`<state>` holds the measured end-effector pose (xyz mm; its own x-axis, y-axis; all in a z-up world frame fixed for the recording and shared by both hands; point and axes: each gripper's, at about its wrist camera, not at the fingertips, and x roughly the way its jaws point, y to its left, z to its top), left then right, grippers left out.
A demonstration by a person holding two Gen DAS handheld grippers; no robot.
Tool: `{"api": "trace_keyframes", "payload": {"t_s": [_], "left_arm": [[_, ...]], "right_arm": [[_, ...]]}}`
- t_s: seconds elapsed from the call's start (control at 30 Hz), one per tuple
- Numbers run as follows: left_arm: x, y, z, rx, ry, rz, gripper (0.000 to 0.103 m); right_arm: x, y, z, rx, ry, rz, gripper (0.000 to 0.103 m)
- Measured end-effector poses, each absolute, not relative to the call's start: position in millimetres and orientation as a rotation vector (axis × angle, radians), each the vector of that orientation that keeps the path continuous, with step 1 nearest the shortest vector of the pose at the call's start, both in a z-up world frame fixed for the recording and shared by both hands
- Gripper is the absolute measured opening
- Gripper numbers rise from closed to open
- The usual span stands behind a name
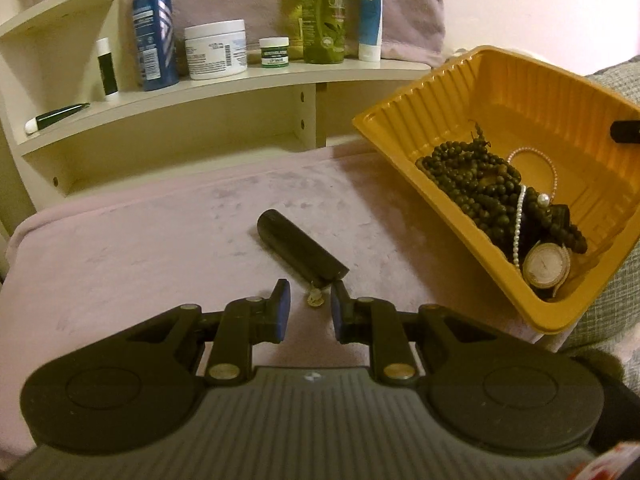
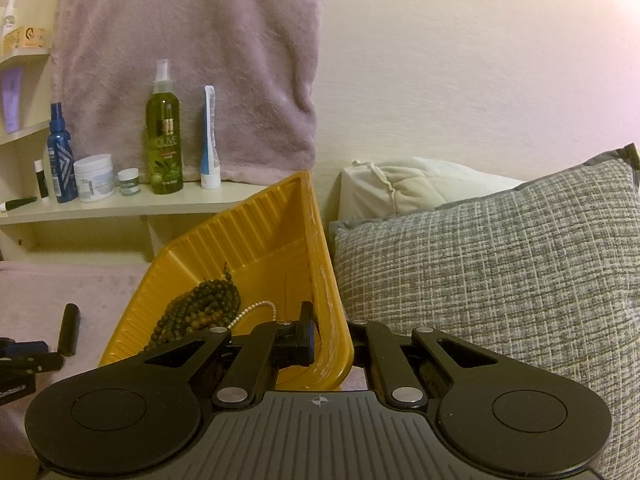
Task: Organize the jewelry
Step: 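Return the left gripper to the towel and grasp the second small earring, then carry the earring into the orange tray and open the left gripper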
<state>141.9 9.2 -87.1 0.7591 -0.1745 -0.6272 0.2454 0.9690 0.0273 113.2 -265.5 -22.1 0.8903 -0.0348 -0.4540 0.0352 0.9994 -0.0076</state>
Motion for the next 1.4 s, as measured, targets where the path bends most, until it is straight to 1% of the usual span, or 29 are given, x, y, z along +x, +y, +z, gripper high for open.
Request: {"api": "trace_keyframes", "payload": {"t_s": [0.07, 0.23, 0.3, 0.6, 0.93, 1.13, 1.4], "left_arm": [[144.8, 7.3, -88.5, 0.119, 0.673, -0.233, 0.018], [146.2, 6.0, -91.6, 0.13, 0.676, -0.243, 0.012], [145.9, 6.1, -91.7, 0.133, 0.676, -0.245, 0.006], [137.1, 8.8, -79.4, 0.142, 0.65, -0.237, 0.005], [134.4, 7.4, -48.4, 0.102, 0.605, -0.258, 0.005], [133.9, -8.1, -30.6, 0.081, 0.573, -0.317, 0.005], [130.9, -47.1, -18.0, 0.067, 0.549, -0.437, 0.005]], "right_arm": [[113.7, -266.5, -22.5, 0.001, 0.473, -0.037, 0.006], [113.8, -267.3, -23.2, 0.002, 0.474, -0.038, 0.006], [114.2, -268.3, -23.6, 0.003, 0.475, -0.04, 0.006], [114.9, -268.7, -23.8, 0.003, 0.475, -0.039, 0.006], [115.1, -266.8, -21.5, -0.001, 0.473, -0.037, 0.006], [115.0, -265.4, -19.9, -0.001, 0.47, -0.036, 0.006], [114.1, -264.9, -19.1, 0.004, 0.468, -0.033, 0.006]]}}
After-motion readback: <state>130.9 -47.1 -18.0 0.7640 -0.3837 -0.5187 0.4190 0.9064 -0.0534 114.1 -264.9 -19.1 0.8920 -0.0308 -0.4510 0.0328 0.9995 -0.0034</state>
